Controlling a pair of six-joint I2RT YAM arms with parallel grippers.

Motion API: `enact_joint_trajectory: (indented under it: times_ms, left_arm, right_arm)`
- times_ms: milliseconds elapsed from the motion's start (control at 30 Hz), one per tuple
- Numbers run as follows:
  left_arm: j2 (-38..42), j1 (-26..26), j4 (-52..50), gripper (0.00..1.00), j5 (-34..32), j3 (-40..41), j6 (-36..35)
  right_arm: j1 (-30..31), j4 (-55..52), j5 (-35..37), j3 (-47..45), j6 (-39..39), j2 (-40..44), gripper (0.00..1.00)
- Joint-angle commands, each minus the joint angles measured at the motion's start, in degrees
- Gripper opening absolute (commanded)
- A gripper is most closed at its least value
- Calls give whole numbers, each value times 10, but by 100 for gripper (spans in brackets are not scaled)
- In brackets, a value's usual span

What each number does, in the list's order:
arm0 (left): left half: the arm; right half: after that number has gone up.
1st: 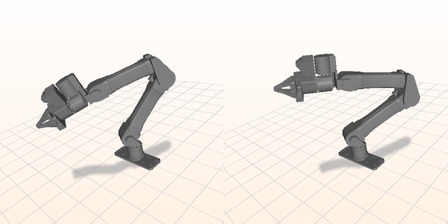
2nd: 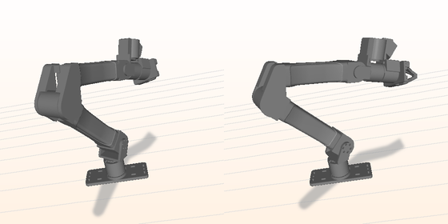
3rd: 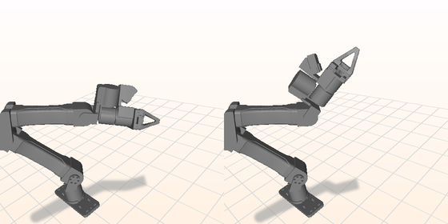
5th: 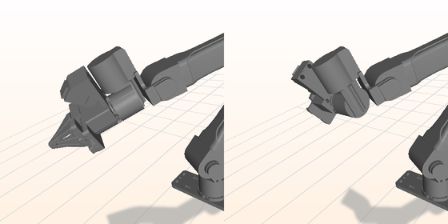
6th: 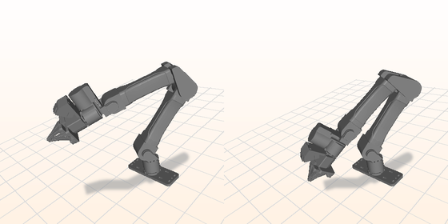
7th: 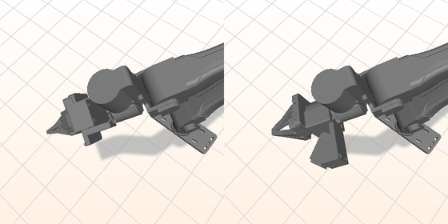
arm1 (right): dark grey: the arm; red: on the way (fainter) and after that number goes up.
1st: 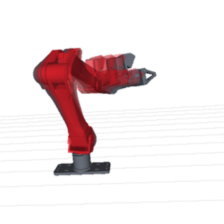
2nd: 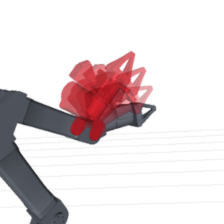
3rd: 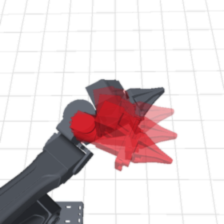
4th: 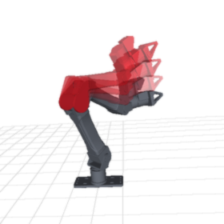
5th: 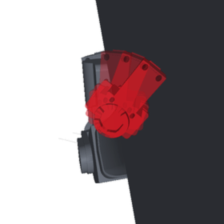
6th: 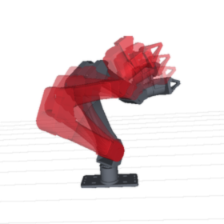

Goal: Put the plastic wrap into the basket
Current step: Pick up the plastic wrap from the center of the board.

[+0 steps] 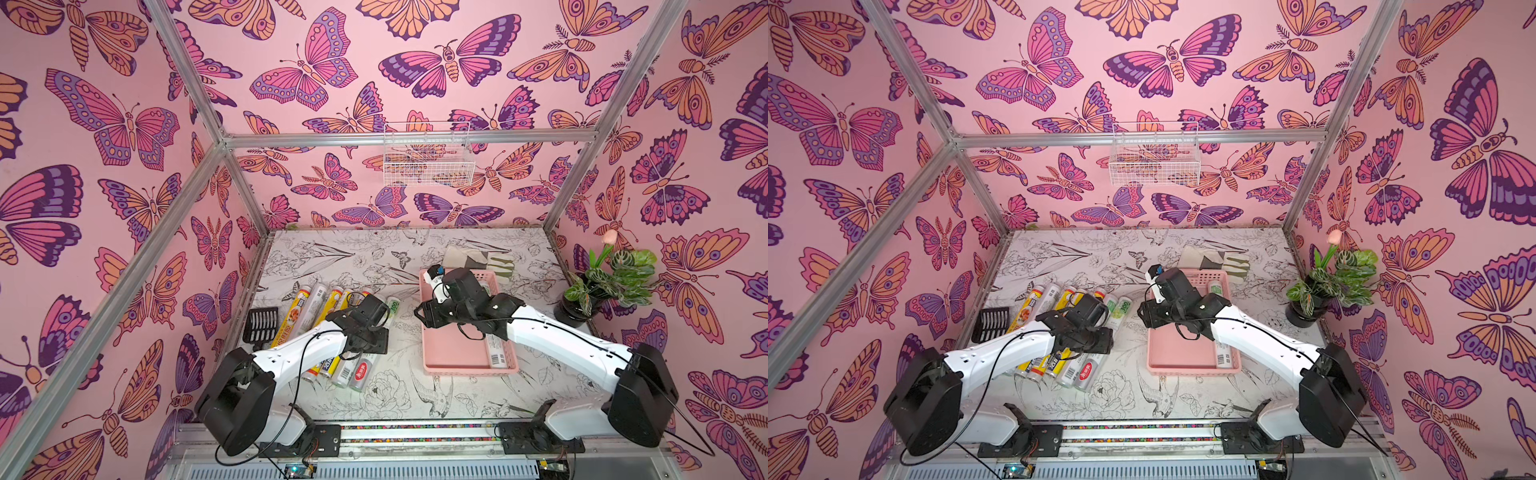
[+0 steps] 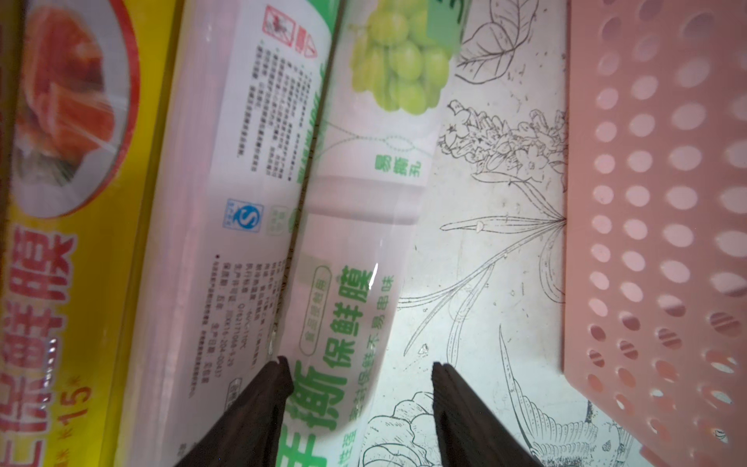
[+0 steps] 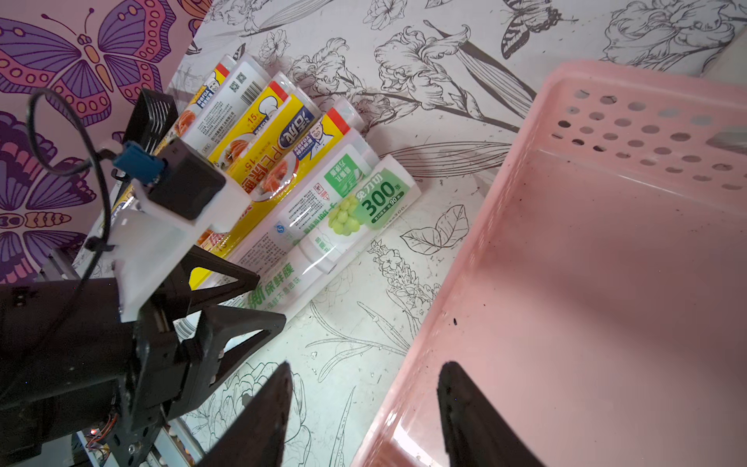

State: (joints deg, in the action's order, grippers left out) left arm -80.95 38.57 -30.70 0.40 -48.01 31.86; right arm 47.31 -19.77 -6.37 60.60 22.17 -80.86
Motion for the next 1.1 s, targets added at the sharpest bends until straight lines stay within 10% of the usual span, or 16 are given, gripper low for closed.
enact_joint_trajectory:
  times_ms: [0, 1067]
  left_arm:
    - [-18, -3, -35, 64, -10, -16, -13]
    - [-168, 18, -103, 70, -71, -144, -32]
  right_arm:
    - [3, -12, 10, 16, -11, -7, 61]
    - [2, -12, 38, 1, -18, -9, 64]
